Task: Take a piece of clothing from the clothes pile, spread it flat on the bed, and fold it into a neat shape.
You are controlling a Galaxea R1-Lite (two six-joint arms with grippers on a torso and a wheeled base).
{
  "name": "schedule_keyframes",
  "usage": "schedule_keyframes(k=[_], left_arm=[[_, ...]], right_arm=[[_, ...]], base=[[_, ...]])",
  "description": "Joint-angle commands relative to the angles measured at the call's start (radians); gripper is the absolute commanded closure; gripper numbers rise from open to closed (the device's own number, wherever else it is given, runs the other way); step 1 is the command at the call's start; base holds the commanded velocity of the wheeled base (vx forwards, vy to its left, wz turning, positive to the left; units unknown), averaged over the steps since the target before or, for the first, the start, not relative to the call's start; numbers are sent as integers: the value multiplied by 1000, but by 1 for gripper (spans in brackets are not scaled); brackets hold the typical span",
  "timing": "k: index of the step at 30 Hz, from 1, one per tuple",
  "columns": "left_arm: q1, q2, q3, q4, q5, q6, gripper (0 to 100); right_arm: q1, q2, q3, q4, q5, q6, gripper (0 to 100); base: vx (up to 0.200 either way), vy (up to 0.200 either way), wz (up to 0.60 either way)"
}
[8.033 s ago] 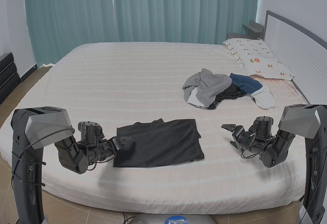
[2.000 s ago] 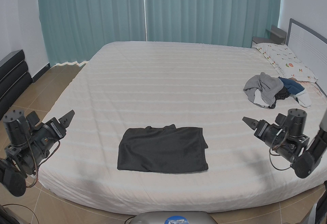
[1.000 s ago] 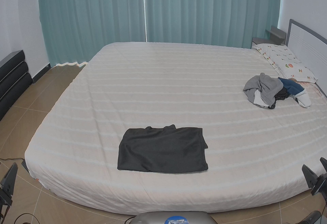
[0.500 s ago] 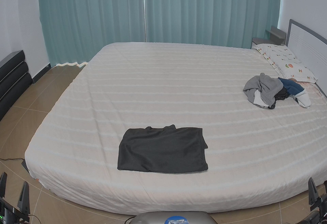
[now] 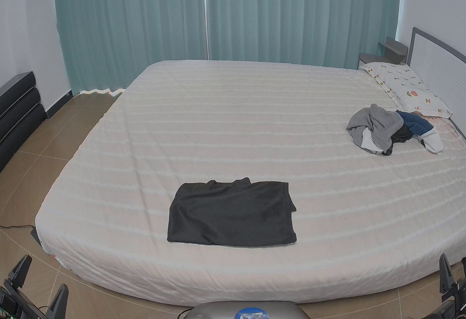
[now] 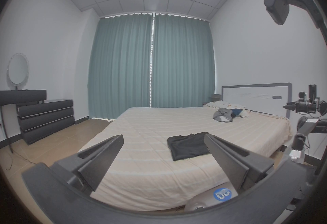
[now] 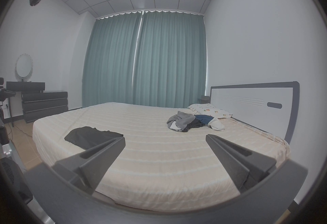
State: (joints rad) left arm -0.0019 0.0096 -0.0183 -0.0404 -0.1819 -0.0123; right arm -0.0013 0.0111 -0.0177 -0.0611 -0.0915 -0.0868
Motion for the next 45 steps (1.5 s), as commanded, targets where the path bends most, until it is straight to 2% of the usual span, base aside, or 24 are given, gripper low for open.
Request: schedule_keyframes(k=[1, 5, 12, 16, 20, 23, 45], left_arm=[[-3, -3, 4, 5, -50, -6, 0], [-6, 13, 0, 5, -70, -24, 0], [-3, 6, 0, 8, -77, -26, 0], [0, -5, 14, -6, 22, -5, 0], [0, -7, 14, -7, 165, -12, 0], [0, -7, 15, 37, 219, -15, 0], [0, -7, 15, 42, 217, -12, 0]], right_arm=[[0, -10, 16, -2, 53, -1, 0], [0, -10, 16, 9, 122, -14, 0], [0, -10, 13, 33, 127, 7, 0], [-2, -10, 18, 56, 72, 58, 0], [-2, -10, 18, 60, 64, 65, 0], [0, -10, 18, 58, 64, 67, 0], [1, -10, 18, 52, 68, 110, 0]], base=[[0, 0, 0], [0, 0, 0], [0, 0, 0], [0, 0, 0], [0, 0, 0], [0, 0, 0], [0, 0, 0]])
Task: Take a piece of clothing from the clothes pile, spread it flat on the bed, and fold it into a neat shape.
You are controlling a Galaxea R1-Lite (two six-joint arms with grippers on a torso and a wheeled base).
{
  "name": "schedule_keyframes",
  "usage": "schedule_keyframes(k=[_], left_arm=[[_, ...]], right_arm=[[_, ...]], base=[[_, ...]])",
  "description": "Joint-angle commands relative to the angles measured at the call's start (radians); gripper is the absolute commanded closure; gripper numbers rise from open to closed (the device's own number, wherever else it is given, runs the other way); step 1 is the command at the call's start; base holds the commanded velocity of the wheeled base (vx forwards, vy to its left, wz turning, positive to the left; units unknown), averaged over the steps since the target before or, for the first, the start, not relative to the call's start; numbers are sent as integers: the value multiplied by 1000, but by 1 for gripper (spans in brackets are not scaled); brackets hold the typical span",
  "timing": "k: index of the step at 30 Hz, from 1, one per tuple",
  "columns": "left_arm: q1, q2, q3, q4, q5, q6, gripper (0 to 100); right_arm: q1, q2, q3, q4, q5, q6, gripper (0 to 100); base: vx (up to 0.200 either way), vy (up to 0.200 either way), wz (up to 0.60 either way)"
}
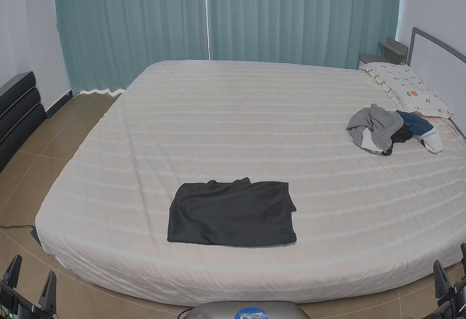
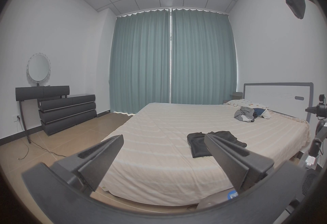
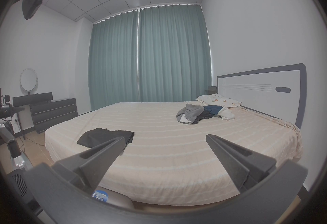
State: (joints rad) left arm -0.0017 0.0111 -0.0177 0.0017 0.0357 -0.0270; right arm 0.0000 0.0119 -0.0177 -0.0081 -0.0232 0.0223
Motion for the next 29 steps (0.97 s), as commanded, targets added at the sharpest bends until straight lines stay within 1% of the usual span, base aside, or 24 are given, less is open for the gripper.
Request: schedule_keyframes(k=[1, 29], left_arm=[[0, -8, 15, 0, 0, 2, 0], [0, -8, 15, 0, 0, 6, 0]], right_arm=[[0, -10, 18, -1, -1, 1, 0], [0, -10, 18, 0, -6, -1, 0]], base=[[0, 0, 0], [0, 0, 0]])
